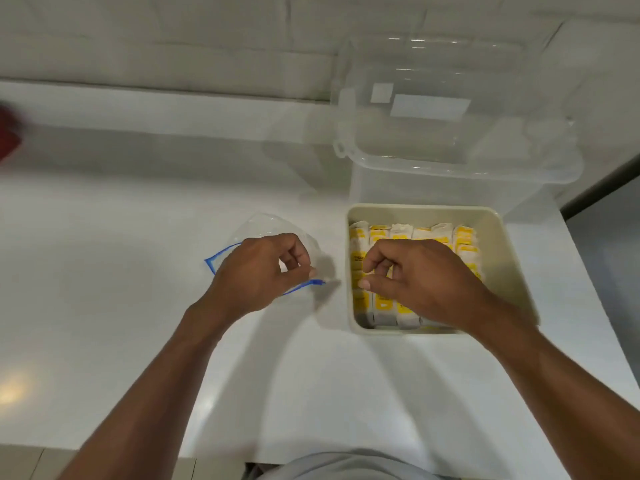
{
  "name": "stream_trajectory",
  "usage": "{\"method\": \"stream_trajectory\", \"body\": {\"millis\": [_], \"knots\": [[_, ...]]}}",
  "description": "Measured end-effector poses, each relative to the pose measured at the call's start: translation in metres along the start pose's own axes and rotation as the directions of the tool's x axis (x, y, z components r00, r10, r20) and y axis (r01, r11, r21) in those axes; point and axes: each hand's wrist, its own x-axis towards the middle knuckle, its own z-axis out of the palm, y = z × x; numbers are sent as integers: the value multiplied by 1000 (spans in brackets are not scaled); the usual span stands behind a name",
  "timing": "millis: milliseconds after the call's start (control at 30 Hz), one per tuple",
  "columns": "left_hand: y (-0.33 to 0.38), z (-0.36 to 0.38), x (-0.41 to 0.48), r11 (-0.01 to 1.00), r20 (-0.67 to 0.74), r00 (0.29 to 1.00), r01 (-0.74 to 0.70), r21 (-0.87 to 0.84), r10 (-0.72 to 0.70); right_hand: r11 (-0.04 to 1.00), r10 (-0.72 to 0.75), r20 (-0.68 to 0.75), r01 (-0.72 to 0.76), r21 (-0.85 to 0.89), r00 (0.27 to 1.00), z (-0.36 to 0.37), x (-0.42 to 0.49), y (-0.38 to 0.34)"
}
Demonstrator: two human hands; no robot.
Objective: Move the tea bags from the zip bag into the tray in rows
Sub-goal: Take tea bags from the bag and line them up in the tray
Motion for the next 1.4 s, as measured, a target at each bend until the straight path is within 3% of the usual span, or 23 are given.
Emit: {"method": "stream_trajectory", "body": {"millis": [200,367,533,700,900,1033,1267,1400], "knots": [[-38,-27,3,978,45,998,24,206,-33,997,-64,11,64,43,998,33,27,-46],[-61,-49,12,888,109,993,-16,460,-38,997,-82,51,81,16,995,67,52,-80],[-83,-51,15,797,54,998,-12,604,-26,1000,5,143,-7,15,990,112,80,-100],[-93,-48,16,752,78,993,15,659,-88,988,147,166,-152,15,975,141,100,-94],[-88,-44,14,722,58,987,67,689,-148,962,256,25,-252,-103,966,165,112,-103],[-87,-43,12,725,43,986,86,684,-158,954,284,-40,-287,-87,958,177,118,-112],[-96,-38,7,730,23,978,140,669,-208,949,302,68,-293,-115,951,170,124,-112],[-95,-42,4,750,-1,980,154,643,-200,950,312,68,-312,-7,948,161,118,-110]]}}
